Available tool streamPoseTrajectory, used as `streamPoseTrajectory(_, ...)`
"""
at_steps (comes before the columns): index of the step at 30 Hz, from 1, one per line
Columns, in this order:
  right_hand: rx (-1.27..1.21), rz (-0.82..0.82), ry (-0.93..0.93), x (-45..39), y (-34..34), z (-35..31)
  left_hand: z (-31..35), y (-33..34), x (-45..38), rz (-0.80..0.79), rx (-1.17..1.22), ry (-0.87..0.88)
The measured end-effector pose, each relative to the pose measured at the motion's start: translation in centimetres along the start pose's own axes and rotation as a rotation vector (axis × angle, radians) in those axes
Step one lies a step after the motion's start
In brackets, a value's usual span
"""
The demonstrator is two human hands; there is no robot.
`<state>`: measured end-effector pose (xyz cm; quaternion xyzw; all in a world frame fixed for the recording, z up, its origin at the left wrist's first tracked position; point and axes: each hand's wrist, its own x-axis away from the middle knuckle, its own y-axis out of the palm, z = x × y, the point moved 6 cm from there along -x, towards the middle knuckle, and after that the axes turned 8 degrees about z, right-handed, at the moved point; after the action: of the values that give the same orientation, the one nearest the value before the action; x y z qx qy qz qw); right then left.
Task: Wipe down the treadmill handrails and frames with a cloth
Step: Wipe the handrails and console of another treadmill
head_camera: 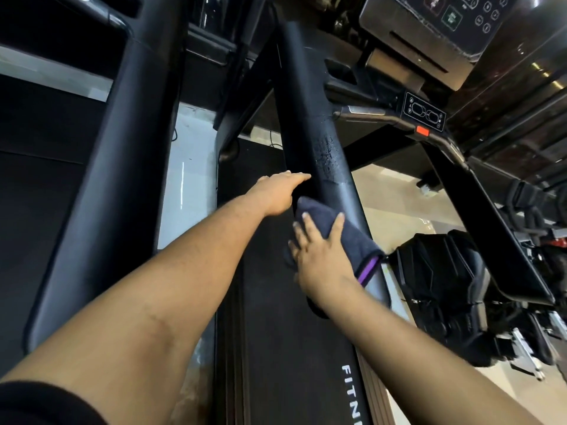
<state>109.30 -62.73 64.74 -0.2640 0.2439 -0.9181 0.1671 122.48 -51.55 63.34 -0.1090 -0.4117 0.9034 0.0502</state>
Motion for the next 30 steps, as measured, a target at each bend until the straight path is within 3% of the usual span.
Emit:
streamPoseTrajectory(3, 0.074, -0.041, -0.162, 4.7, 1.3, -3.7, -0.1, 0.5, 0.1, -0.011, 0.002, -0.003)
streamPoseTrajectory(8, -0.456, 0.207, 0.248, 6.2, 0.6, 4.3, 0.1, 0.3, 0.0, -0.011, 0.021, -0.004)
streamPoseTrajectory(12, -0.617, 0.176, 0.39, 1.5, 0.1, 8.5, 0.0, 0.2, 0.0, 0.017, 0.027, -0.026)
streamPoseTrajectory(17, -0.52, 0.173, 0.386, 5.6, 1.1, 5.8, 0.0, 0.4, 0.3, 0.005, 0.027, 0.017)
streamPoseTrajectory(20, -0.582, 0.128, 0.397, 8.7, 1.9, 5.2, -0.7, 0.5, -0.7, 0.042, 0.038, -0.002)
streamPoseTrajectory(27, -0.77, 0.21, 0.431, -5.1, 0.1, 12.2, -0.3, -2.0, -3.1, 0.183, -0.032, -0.021)
streamPoseTrajectory(30, -0.691, 0.217, 0.386, -4.0, 0.4, 11.4, 0.0, -2.5, -3.9, 0.149, -0.064, -0.018)
